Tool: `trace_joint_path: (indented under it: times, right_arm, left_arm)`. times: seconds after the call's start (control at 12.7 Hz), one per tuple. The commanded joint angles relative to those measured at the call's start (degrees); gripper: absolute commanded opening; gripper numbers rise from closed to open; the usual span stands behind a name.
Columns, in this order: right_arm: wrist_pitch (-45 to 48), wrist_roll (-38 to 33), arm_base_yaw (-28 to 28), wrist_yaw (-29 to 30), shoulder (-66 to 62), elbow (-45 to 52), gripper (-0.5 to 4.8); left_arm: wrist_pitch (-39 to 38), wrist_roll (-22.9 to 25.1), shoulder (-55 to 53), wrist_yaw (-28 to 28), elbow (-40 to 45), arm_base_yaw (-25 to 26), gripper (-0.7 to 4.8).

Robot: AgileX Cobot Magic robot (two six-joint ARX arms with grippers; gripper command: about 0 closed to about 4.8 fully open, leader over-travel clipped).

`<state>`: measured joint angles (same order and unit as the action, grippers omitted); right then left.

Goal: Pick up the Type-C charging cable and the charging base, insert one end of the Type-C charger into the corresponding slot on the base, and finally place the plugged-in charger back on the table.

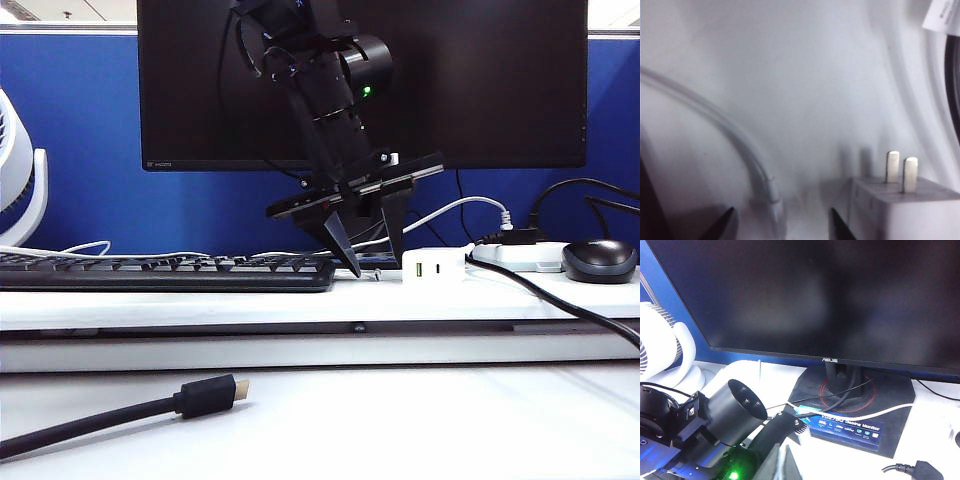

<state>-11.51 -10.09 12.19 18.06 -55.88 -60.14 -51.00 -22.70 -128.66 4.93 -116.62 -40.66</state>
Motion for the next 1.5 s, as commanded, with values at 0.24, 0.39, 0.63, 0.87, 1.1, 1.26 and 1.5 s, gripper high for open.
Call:
trace_joint_path:
  times: [0.24,0.39,0.63,0.87,1.1,1.26,1.5]
  right_arm:
    - [-0.68,-0.04,0.09,0.11,0.94,-0.26,-0.01]
    - [-5.05,5.33,0.09,0.07,1.77,-0.26,-0.01]
    - [-12.09,11.98,0.09,0.07,2.34,-0.26,-0.01]
    - [-13.75,12.11,0.09,-0.13,2.34,-0.26,-0.01]
    - [-16.61,15.63,0.11,-0.35,2.25,-0.24,-0.01]
    - [-18.21,16.35,0.11,-0.63,2.19,-0.20,-0.01]
    - [-19.39,18.40,0.13,-0.02,2.19,-0.20,-0.01]
  left_arm:
    - [-0.02,1.73,0.11,0.24,-0.28,-0.07,0.75]
    - [-0.17,1.92,0.11,0.24,-0.37,-0.04,0.15]
    - [-0.31,1.95,0.15,1.53,-0.55,-0.04,0.11]
    - [-1.46,1.95,0.22,4.98,-0.55,-0.04,0.25]
    - [-4.15,1.92,0.22,6.62,-3.78,-0.04,0.95]
    - [-4.24,1.97,0.22,6.62,-6.01,-0.04,0.95]
    - [-5.09,2.01,0.09,6.23,-6.38,-0.04,0.95]
